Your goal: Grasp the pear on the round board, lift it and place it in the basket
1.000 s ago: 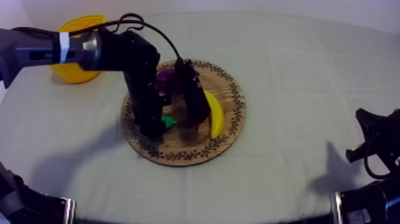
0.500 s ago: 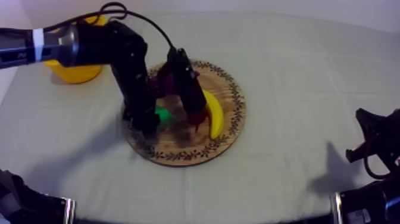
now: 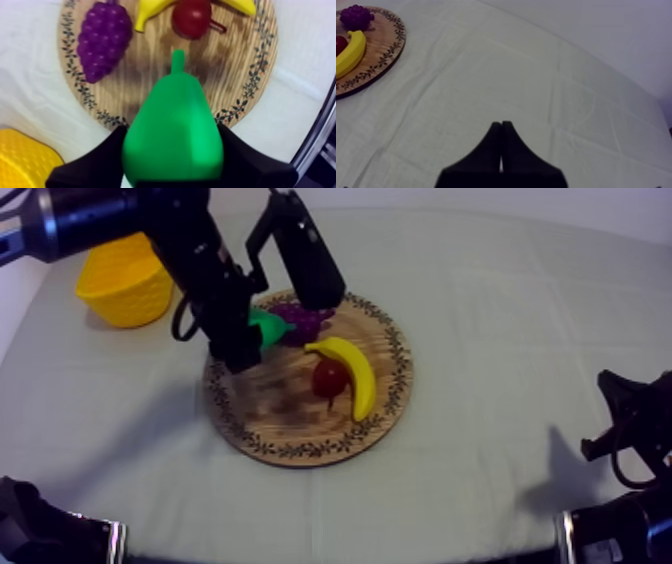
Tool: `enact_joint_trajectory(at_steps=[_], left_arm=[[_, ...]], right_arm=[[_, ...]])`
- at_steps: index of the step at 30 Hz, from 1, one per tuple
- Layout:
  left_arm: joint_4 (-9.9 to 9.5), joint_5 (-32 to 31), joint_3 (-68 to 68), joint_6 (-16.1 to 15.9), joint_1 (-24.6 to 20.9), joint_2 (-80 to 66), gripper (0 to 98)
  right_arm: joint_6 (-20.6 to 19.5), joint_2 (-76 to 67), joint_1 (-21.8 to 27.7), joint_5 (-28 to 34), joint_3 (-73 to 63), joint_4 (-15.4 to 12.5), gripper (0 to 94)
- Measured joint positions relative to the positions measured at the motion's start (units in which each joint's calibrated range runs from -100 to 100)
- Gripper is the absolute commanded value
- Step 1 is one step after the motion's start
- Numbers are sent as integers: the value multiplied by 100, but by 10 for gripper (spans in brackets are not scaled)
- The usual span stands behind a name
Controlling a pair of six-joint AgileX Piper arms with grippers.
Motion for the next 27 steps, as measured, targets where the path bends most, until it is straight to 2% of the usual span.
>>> enact_joint_trajectory(at_steps=[6,11,18,22,27], left_arm=[[-18,375,-335,215,-140,-327,486],[36,525,-383,622,-315,-564,456],[88,746,-476,1391,-490,-865,448],[296,764,-458,1893,-526,-988,456],[446,615,-299,2491,-526,-1087,452]], right_arm=[[0,0,0,0,0,0,4],[0,0,0,0,0,0,4],[0,0,0,0,0,0,4],[0,0,0,0,0,0,4],[0,0,-8,0,0,0,4]])
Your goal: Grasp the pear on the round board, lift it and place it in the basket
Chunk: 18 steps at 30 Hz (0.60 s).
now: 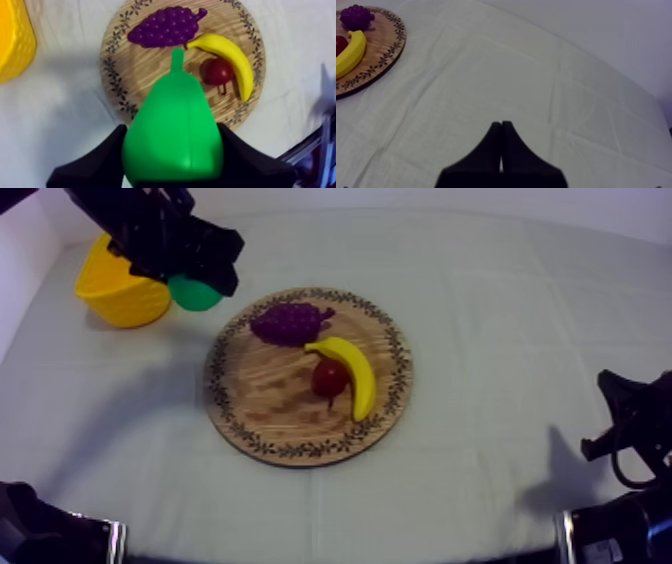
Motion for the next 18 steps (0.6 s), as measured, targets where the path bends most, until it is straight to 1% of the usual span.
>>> enact_joint_trajectory(at_steps=[2,5,9,11,18], left_arm=[[56,-84,83,215,5,-31,454],[91,-224,106,429,-18,-17,455],[44,-248,-21,497,-181,58,456],[29,-216,-144,426,-313,118,456],[-51,3,-766,-100,-978,475,457]], right_arm=[[0,0,0,0,0,0,4],[0,0,0,0,0,0,4],[0,0,0,0,0,0,4],[0,0,0,0,0,0,4],[0,0,0,0,0,0,4]])
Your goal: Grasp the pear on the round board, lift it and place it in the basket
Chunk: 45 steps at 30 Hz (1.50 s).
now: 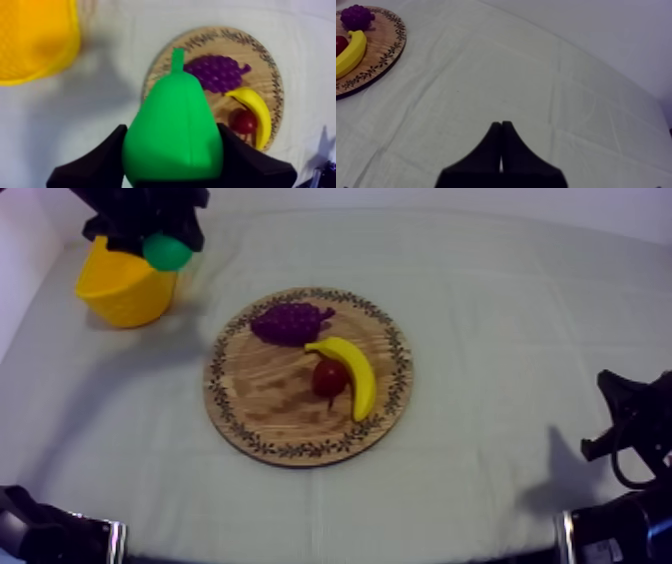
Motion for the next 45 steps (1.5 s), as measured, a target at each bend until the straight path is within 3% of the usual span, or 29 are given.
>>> enact_joint_trajectory(at_steps=[7,20,45], left_arm=[[-28,322,-968,-395,-594,475,458],[-99,566,-2472,-855,-1489,1517,463],[-24,521,-3744,-1236,-2006,3502,505]], right_arm=[[0,0,0,0,0,0,4],[0,0,0,0,0,0,4],[-3,0,0,0,0,0,4]])
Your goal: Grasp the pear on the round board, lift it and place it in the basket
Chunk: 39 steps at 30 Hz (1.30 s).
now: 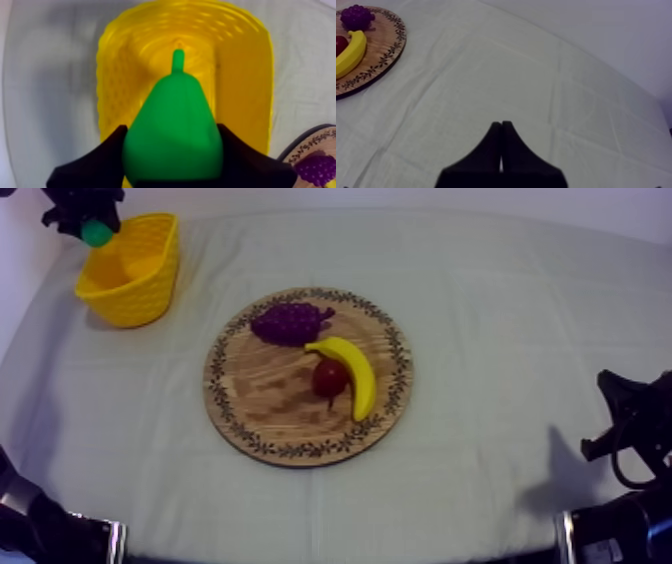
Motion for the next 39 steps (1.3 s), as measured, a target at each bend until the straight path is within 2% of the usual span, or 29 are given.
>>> enact_joint_trajectory(at_steps=[13,20,28,33,39], left_arm=[[-2,-235,-483,-143,18,1039,517],[-2,-242,-571,-214,49,1274,691],[25,-204,-476,-122,85,1373,867],[40,-158,-412,-90,65,1379,935],[69,-115,-390,-99,15,1311,957]], right_arm=[[0,0,0,0,0,0,4],[0,0,0,0,0,0,4],[0,0,0,0,0,0,4],[0,0,0,0,0,0,4],[0,0,0,0,0,0,4]])
